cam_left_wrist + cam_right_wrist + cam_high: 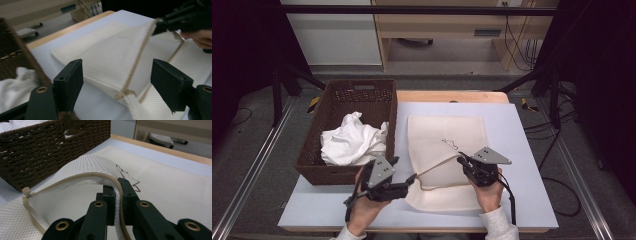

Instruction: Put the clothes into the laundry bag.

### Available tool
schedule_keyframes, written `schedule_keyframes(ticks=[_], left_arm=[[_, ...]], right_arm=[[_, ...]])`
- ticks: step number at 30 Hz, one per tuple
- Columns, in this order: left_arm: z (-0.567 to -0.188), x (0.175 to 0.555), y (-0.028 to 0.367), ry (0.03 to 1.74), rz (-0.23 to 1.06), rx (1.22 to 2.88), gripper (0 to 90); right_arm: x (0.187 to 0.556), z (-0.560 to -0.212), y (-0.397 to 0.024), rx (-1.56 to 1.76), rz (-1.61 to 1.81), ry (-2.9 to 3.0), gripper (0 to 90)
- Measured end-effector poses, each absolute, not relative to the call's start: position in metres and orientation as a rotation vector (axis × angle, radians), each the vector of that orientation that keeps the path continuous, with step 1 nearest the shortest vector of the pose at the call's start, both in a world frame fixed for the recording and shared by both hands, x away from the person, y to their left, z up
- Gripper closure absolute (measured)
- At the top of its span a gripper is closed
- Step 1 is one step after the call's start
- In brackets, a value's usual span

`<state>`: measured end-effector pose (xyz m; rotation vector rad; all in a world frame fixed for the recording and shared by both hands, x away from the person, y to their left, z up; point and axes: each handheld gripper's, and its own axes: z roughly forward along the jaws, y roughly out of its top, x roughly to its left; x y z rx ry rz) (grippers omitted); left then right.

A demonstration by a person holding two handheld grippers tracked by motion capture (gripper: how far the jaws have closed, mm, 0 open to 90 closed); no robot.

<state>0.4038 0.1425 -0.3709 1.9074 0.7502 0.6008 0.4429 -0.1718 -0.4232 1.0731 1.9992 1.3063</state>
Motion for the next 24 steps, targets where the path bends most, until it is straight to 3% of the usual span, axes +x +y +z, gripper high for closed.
schedule_keyframes(ticks=[5,12,19,24], left_arm=[[-0.337,0.436,0.177,0.824,0.723,1.894,22.4],[-0.317,0.48,0.207,0.896,0.782,1.92,16.7],[-0.324,0.518,0.218,0.995,0.809,2.014,8.5],[-0.35,0.55,0.226,1.073,0.79,2.127,4.4]], right_arm=[[0.443,-0.424,-0.172,1.077,1.303,2.003,84.8],[0.444,-0.425,-0.173,1.081,1.303,2.008,84.6],[0.445,-0.425,-0.174,1.08,1.301,2.011,84.6],[0.445,-0.425,-0.175,1.083,1.298,2.016,84.5]])
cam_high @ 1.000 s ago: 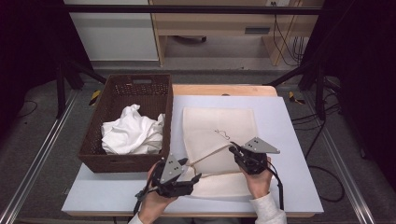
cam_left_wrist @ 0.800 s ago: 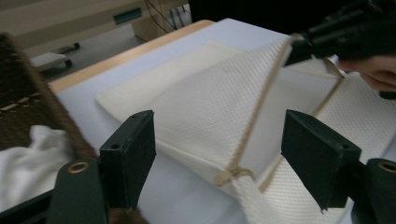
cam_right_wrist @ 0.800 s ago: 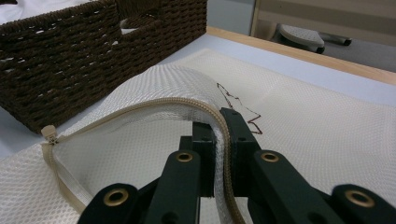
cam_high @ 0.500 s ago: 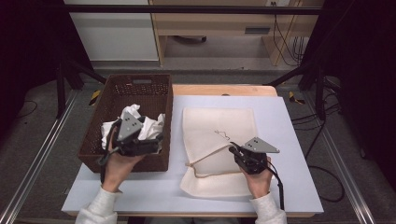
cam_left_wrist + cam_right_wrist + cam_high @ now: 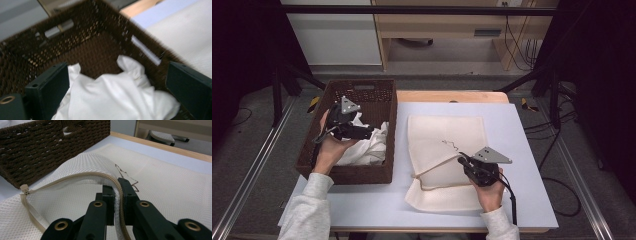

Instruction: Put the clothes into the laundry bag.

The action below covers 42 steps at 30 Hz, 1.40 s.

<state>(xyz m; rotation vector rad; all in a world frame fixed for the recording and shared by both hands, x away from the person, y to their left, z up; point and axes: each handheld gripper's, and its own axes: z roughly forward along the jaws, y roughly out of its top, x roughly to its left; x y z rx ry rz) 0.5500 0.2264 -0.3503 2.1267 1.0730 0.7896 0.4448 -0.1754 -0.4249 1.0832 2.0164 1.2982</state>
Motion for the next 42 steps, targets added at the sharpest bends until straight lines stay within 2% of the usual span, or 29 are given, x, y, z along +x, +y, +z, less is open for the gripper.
schedule_keyframes(ticks=[15,25,27,32,35,39,40,42], left_arm=[[-0.403,0.576,0.244,1.278,0.601,2.307,2.1],[-0.422,0.582,0.242,1.312,0.513,2.404,0.4],[-0.427,0.583,0.238,1.31,0.517,2.474,0.2],[-0.43,0.585,0.237,1.344,0.475,2.488,0.1],[-0.431,0.586,0.235,1.398,0.391,2.5,3.7],[-0.43,0.586,0.234,1.419,0.363,2.511,13.5],[-0.429,0.585,0.233,1.423,0.36,2.513,13.5],[-0.426,0.583,0.232,1.425,0.345,2.508,25.7]], right_arm=[[0.445,-0.426,-0.176,1.085,1.286,2.038,84.7],[0.446,-0.426,-0.177,1.086,1.278,2.057,84.4],[0.447,-0.427,-0.176,1.086,1.275,2.064,84.1],[0.447,-0.427,-0.176,1.086,1.27,2.069,83.8],[0.447,-0.428,-0.176,1.085,1.265,2.076,83.8],[0.448,-0.428,-0.175,1.09,1.263,2.079,83.9],[0.448,-0.428,-0.175,1.09,1.263,2.079,83.9],[0.448,-0.428,-0.175,1.092,1.261,2.083,84.0]])
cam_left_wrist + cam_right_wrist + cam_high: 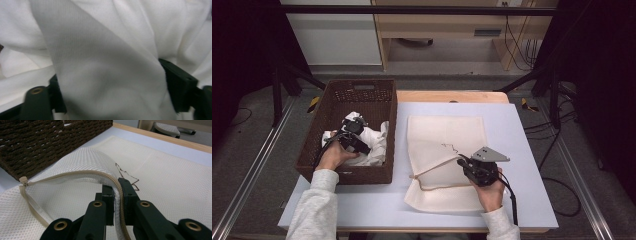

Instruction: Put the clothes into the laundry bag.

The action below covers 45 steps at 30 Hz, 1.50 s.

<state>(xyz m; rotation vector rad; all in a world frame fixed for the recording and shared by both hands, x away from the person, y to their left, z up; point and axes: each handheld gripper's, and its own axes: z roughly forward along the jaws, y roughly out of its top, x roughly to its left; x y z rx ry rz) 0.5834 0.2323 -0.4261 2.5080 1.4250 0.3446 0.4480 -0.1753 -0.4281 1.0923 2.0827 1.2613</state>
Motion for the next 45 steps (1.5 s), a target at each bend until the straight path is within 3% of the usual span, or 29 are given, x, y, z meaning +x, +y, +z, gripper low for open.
schedule_keyframes(ticks=[5,15,31,45], left_arm=[[-0.424,0.58,0.233,1.418,0.316,2.494,50.4],[-0.414,0.574,0.236,1.39,0.37,2.408,64.1],[-0.383,0.548,0.253,1.259,0.687,2.006,67.1],[-0.35,0.528,0.261,1.184,0.829,1.791,66.9]], right_arm=[[0.448,-0.428,-0.176,1.096,1.261,2.086,84.1],[0.449,-0.429,-0.178,1.102,1.258,2.09,84.4],[0.449,-0.428,-0.181,1.112,1.264,2.081,84.7],[0.45,-0.429,-0.181,1.107,1.267,2.077,84.9]])
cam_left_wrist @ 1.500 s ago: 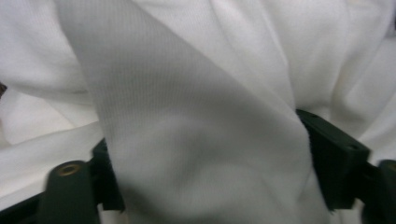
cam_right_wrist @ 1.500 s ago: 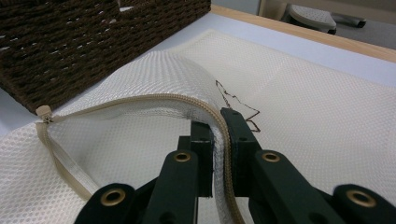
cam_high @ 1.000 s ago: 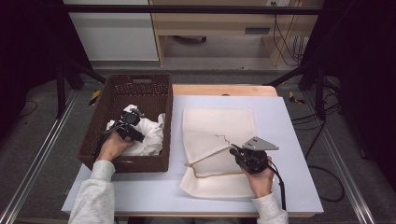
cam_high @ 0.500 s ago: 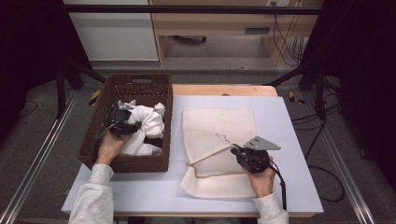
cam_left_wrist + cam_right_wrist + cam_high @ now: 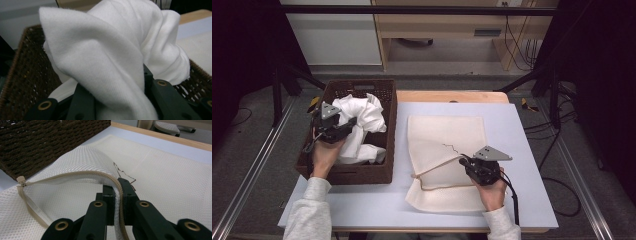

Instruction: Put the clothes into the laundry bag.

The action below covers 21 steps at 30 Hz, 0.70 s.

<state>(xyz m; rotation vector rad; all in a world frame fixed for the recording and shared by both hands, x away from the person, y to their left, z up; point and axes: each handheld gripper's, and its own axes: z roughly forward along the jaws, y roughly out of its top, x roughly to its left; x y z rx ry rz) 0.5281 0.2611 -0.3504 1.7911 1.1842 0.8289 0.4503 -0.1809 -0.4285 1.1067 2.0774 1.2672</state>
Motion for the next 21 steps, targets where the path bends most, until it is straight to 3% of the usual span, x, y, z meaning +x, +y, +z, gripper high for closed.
schedule_keyframes(ticks=[21], left_arm=[[-0.254,0.479,0.269,1.027,0.952,1.508,66.8]], right_arm=[[0.449,-0.427,-0.182,1.119,1.286,2.069,85.2]])
